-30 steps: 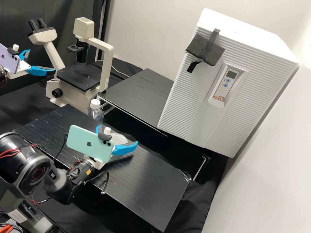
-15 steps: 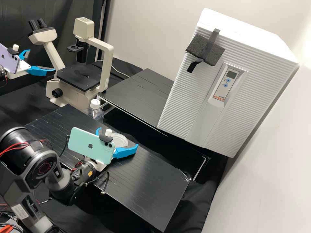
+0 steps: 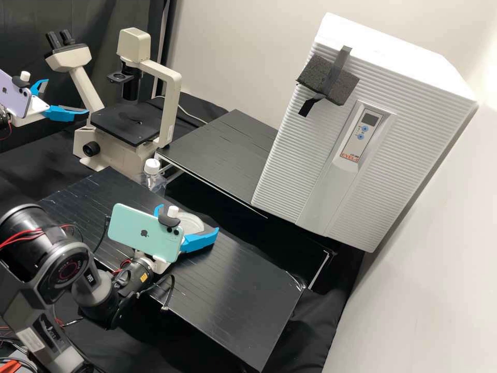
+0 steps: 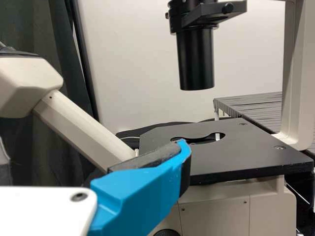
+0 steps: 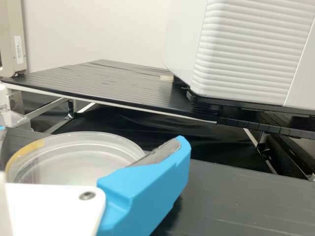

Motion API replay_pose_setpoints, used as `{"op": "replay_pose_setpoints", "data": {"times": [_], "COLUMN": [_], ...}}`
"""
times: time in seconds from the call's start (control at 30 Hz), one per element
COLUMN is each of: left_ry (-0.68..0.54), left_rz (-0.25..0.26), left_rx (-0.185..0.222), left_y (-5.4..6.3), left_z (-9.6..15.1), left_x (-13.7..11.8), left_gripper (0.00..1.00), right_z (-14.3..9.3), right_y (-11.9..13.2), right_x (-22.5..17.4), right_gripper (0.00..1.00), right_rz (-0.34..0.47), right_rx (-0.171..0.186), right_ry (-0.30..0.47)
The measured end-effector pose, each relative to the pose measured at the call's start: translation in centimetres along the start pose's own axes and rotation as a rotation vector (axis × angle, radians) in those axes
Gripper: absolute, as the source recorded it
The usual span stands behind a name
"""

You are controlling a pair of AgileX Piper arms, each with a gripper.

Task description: Open the petri dish lid.

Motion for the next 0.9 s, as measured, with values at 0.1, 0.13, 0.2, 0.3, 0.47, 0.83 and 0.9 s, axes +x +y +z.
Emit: {"op": "replay_pose_setpoints", "data": {"times": [0.1,0.13,0.2,0.3,0.47,0.83,0.9], "left_ry": [0.0,0.0,0.0,0.0,0.0,0.0,0.0], "left_rz": [0.0,0.0,0.0,0.0,0.0,0.0,0.0], "left_rx": [0.0,0.0,0.0,0.0,0.0,0.0,0.0], "left_y": [0.0,0.0,0.0,0.0,0.0,0.0,0.0], "left_z": [0.0,0.0,0.0,0.0,0.0,0.0,0.0], "left_x": [0.0,0.0,0.0,0.0,0.0,0.0,0.0], "left_gripper": [1.0,1.0,1.0,1.0,1.0,1.0,1.0], "right_z": [-0.03,-0.04,-0.04,-0.06,-0.2,-0.73,-0.89], "right_y": [-0.02,-0.04,-0.04,-0.02,-0.09,-0.05,0.09], "right_x": [0.0,0.0,0.0,-0.01,-0.01,-0.36,-0.49], "right_gripper": [0.0,0.0,0.0,0.0,0.0,0.0,0.0], "right_rz": [-0.003,-0.004,-0.004,-0.003,-0.009,-0.039,-0.041], "right_rx": [0.003,0.004,0.004,0.004,0.001,0.022,0.026], "right_ry": [0.003,0.005,0.005,0.006,0.016,0.064,0.081]}}
